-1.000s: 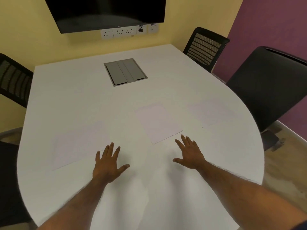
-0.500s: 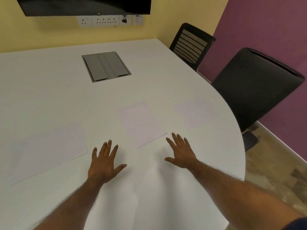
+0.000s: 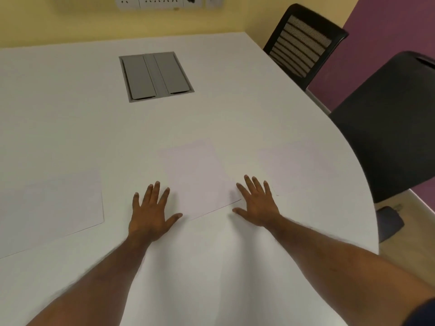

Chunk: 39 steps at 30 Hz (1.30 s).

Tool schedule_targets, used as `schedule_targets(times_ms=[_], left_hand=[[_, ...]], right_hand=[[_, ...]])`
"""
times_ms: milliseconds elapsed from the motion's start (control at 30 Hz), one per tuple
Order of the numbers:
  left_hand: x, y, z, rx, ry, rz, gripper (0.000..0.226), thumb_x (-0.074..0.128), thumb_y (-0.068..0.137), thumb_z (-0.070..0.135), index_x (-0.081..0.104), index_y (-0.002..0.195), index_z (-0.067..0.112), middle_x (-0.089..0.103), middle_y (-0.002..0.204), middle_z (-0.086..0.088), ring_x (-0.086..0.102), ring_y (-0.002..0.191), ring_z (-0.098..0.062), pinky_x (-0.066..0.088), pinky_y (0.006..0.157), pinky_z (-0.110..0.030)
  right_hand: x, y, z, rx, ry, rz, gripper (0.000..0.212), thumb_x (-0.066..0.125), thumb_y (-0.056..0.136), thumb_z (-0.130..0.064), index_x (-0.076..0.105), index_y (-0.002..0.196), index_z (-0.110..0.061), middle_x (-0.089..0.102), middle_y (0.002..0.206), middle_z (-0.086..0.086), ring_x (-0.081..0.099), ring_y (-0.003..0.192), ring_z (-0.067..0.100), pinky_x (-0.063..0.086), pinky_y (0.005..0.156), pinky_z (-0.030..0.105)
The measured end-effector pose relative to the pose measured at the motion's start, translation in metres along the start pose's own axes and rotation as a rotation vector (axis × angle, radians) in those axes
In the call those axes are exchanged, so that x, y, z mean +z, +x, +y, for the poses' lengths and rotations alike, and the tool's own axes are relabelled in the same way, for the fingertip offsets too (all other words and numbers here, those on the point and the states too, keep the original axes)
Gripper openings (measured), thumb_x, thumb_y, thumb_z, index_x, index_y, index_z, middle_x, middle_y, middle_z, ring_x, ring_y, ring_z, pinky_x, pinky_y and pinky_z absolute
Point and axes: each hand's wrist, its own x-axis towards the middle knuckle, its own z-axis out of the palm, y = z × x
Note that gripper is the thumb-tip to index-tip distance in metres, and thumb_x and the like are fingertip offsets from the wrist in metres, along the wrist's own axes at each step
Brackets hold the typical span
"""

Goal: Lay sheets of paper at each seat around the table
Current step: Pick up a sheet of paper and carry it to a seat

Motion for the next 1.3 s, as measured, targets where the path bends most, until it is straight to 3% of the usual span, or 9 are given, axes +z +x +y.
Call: schedule_targets(times_ms=[167,267,500,667,1033,1100,1300], left_hand=[[0.013,0.037,-0.003,-0.038,0.002,-0.097,0.099,-0.001,0.073,0.083,-0.008,0.154,0.027,-0.016,0.163,-0.003,-0.014,0.150,-0.021,-0.004,0.118,-0.055],[0.028,0.045,-0.006,-0.036,-0.019,-0.171,0.097,0.000,0.073,0.086,-0.025,0.148,0.029,-0.026,0.160,0.000,-0.019,0.149,-0.021,-0.002,0.118,-0.059],[0.041,0.068,-0.014,-0.056,-0.087,-0.079,0.088,0.008,0.081,0.084,-0.019,0.150,0.036,-0.025,0.160,0.003,-0.021,0.148,-0.021,0.001,0.115,-0.063],[0.046,0.073,-0.012,-0.050,-0.024,-0.092,0.087,0.006,0.083,0.083,-0.016,0.152,0.035,-0.024,0.161,0.000,-0.020,0.149,-0.024,-0.002,0.112,-0.068],[0.046,0.074,-0.011,-0.056,-0.015,-0.111,0.086,0.005,0.083,0.083,-0.021,0.150,0.035,-0.027,0.160,0.000,-0.021,0.148,-0.024,-0.001,0.111,-0.069],[0.045,0.075,-0.011,-0.056,-0.017,-0.115,0.086,0.006,0.083,0.083,-0.021,0.149,0.035,-0.027,0.160,0.000,-0.021,0.148,-0.024,-0.001,0.111,-0.070],[0.045,0.075,-0.012,-0.060,-0.019,-0.124,0.087,0.005,0.082,0.084,-0.022,0.149,0.036,-0.028,0.159,0.000,-0.022,0.148,-0.024,-0.001,0.111,-0.070]], right_hand=[[0.001,0.048,0.002,0.003,-0.018,0.016,0.084,0.027,0.089,-0.073,0.006,0.156,-0.025,-0.009,0.164,0.006,-0.010,0.151,0.027,-0.012,0.117,0.053],[0.002,0.070,-0.003,0.004,-0.034,0.031,0.086,0.027,0.089,-0.073,0.008,0.156,-0.021,-0.006,0.164,0.009,-0.010,0.151,0.029,-0.015,0.115,0.055],[0.007,0.110,-0.012,0.037,0.012,0.054,0.093,0.030,0.087,-0.075,0.015,0.154,-0.012,0.011,0.162,0.012,0.008,0.149,0.033,-0.004,0.118,0.057],[0.011,0.127,-0.021,0.057,0.026,0.109,0.092,0.035,0.079,-0.081,0.039,0.135,-0.009,0.042,0.134,0.009,0.036,0.125,0.031,0.017,0.112,0.052],[0.008,0.132,-0.026,0.044,0.136,0.111,0.074,0.052,0.079,-0.071,0.047,0.123,-0.011,0.044,0.125,0.009,0.040,0.116,0.031,0.026,0.101,0.046],[0.005,0.133,-0.030,0.100,0.222,0.083,0.076,0.059,0.077,-0.068,0.046,0.128,-0.013,0.042,0.127,0.008,0.039,0.118,0.030,0.028,0.100,0.045],[-0.012,0.153,-0.040,0.491,0.645,-0.079,0.074,0.074,0.069,-0.061,0.052,0.127,-0.020,0.045,0.129,0.006,0.044,0.125,0.028,0.035,0.101,0.043]])
